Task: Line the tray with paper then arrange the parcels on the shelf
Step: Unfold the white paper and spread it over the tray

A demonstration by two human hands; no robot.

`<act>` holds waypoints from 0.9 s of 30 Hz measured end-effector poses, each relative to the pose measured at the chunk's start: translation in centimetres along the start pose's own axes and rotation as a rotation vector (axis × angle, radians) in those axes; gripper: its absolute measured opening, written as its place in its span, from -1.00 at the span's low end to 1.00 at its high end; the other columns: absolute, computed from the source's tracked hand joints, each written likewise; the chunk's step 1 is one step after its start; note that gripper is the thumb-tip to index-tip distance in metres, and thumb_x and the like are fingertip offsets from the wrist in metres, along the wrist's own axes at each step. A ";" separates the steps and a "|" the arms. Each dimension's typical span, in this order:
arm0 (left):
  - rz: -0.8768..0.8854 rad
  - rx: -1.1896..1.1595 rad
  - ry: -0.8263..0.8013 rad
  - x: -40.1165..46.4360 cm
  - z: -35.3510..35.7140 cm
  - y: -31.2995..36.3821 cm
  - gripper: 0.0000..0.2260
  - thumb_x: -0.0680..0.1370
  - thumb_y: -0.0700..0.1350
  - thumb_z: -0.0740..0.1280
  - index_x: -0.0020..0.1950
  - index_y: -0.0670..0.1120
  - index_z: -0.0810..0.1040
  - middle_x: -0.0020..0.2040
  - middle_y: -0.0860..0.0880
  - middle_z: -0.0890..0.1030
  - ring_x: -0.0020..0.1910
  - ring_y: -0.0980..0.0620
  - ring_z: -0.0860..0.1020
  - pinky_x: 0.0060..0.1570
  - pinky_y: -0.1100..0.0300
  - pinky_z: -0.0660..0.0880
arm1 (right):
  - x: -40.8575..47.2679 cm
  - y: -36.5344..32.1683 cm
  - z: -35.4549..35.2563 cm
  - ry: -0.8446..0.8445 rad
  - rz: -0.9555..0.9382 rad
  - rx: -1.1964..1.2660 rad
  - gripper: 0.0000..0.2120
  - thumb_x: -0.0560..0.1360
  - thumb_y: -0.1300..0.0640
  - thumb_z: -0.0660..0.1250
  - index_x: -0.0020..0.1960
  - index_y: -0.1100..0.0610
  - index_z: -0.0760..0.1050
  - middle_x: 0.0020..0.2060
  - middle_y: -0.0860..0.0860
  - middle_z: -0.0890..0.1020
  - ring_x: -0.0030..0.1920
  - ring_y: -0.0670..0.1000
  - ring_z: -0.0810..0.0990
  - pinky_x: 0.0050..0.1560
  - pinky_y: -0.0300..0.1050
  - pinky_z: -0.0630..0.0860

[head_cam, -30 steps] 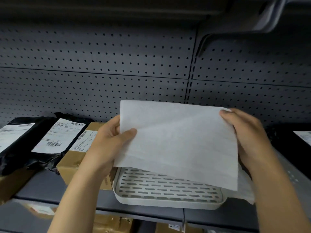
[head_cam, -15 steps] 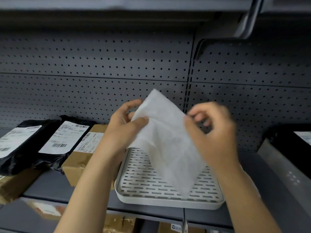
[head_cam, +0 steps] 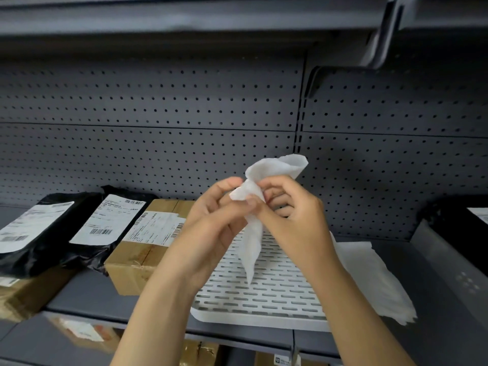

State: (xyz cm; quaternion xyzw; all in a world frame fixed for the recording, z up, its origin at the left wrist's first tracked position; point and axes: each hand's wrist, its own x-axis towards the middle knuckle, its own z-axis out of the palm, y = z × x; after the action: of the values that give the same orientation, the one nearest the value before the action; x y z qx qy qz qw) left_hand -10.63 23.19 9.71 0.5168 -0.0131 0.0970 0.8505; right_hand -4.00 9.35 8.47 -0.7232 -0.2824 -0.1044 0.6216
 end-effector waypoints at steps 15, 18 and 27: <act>0.292 0.354 0.417 0.7 -0.8 0.2 -0.77 0.62 -0.24 0.36 0.15 0.08 0.60 -0.39 0.06 0.42 -0.28 -0.03 0.43 -0.18 0.06 0.48 | 0.5 -0.7 -2.4 0.014 0.087 0.088 -0.87 0.59 0.13 0.34 -0.04 0.04 0.67 -0.15 0.16 0.69 -0.13 0.30 0.63 -0.09 0.27 0.57; 0.358 0.447 0.532 1.2 -2.2 0.8 -0.81 0.61 -0.23 0.33 -0.01 0.09 0.53 -0.36 0.18 0.51 -0.32 0.09 0.44 -0.20 0.15 0.43 | 0.9 -0.4 -3.6 0.135 0.106 0.084 -0.85 0.61 0.11 0.29 -0.06 0.05 0.63 -0.22 0.14 0.65 -0.29 0.14 0.55 -0.26 0.06 0.49; 0.491 1.009 0.683 1.7 -5.5 1.3 -0.82 0.61 -0.20 0.22 -0.09 0.05 0.52 -0.14 -0.07 0.68 -0.37 -0.26 0.55 -0.35 -0.06 0.52 | 2.0 1.7 -6.7 0.293 0.214 0.064 -0.87 0.61 0.04 0.31 0.14 -0.08 0.55 -0.24 0.04 0.72 -0.27 0.19 0.59 -0.25 -0.06 0.54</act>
State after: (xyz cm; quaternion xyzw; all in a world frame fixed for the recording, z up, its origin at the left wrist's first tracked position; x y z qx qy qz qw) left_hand -9.66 28.88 8.50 0.7744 0.1871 0.4410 0.4133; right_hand -0.12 3.32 9.42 -0.7061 -0.1134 -0.1329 0.6862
